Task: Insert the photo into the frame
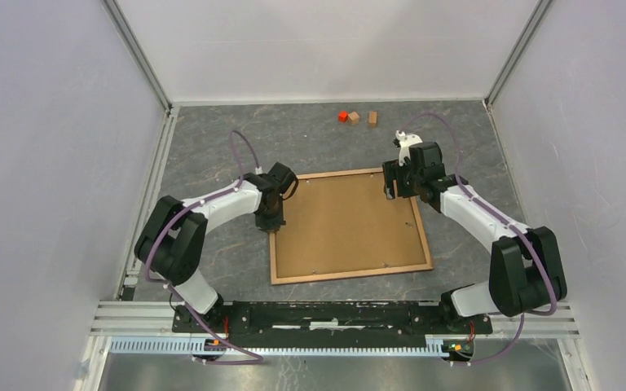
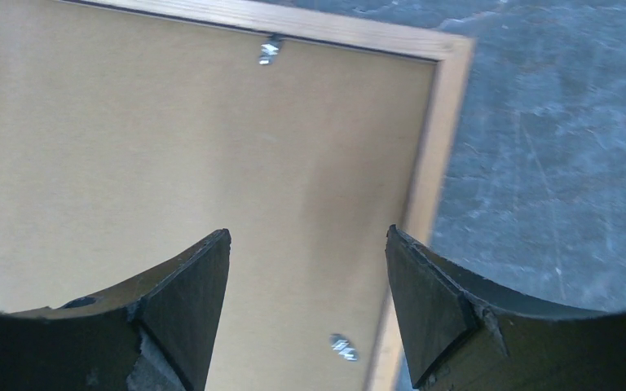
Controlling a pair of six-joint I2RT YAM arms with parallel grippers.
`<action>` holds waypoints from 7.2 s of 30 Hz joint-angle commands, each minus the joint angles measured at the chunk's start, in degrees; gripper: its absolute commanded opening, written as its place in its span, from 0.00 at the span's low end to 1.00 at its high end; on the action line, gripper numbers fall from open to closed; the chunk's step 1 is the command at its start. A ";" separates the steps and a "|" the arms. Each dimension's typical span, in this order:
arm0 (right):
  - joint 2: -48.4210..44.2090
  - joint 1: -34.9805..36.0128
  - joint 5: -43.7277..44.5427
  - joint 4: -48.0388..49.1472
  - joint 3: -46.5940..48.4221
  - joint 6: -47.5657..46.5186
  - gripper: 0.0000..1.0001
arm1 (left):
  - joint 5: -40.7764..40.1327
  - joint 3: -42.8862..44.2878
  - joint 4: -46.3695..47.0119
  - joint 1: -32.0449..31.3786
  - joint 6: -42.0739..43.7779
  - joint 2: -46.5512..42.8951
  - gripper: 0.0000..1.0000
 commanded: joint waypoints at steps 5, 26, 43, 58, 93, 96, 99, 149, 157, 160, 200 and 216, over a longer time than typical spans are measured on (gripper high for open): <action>-6.85 -0.05 17.65 -5.59 -4.65 -0.11 0.75 | -11.91 2.16 -9.14 4.23 13.72 0.93 0.02; -9.49 4.12 2.17 -1.67 -16.40 1.06 0.61 | -9.67 1.10 -6.93 4.77 13.70 0.25 0.02; -7.35 8.45 10.09 -3.70 -17.21 1.19 0.50 | -9.03 0.86 -6.74 4.74 13.55 -0.17 0.02; -5.52 11.75 18.95 -4.91 -19.57 11.81 0.29 | -7.58 0.40 -6.23 4.67 12.67 -0.39 0.02; -0.01 18.12 20.01 -16.56 -18.62 33.77 0.53 | -4.55 -0.39 -4.37 4.73 10.83 -2.21 0.02; -1.57 18.09 18.69 -16.48 -19.38 33.60 0.53 | -4.49 -0.39 -4.33 4.73 10.58 -2.15 0.02; -2.50 18.10 17.71 -16.03 -20.13 33.56 0.53 | -4.22 -0.63 -4.22 4.72 10.34 -2.18 0.02; -28.12 17.91 24.54 -33.53 32.84 2.45 0.98 | 8.76 47.43 -22.90 4.82 20.26 -31.45 1.00; -27.17 17.57 19.63 -27.81 7.06 5.41 0.98 | 33.65 25.12 -12.61 3.65 14.49 -37.63 1.00; -25.13 15.06 15.79 -25.41 0.51 7.71 0.98 | 33.77 13.77 -1.51 -3.87 9.25 -41.32 1.00; -27.37 3.35 -1.05 -26.70 -10.42 14.73 0.00 | -32.25 25.32 4.11 -58.82 39.02 19.94 0.98; -31.36 3.37 -4.69 -27.85 -6.91 20.91 0.00 | -56.97 17.93 15.92 -58.82 50.29 18.50 0.37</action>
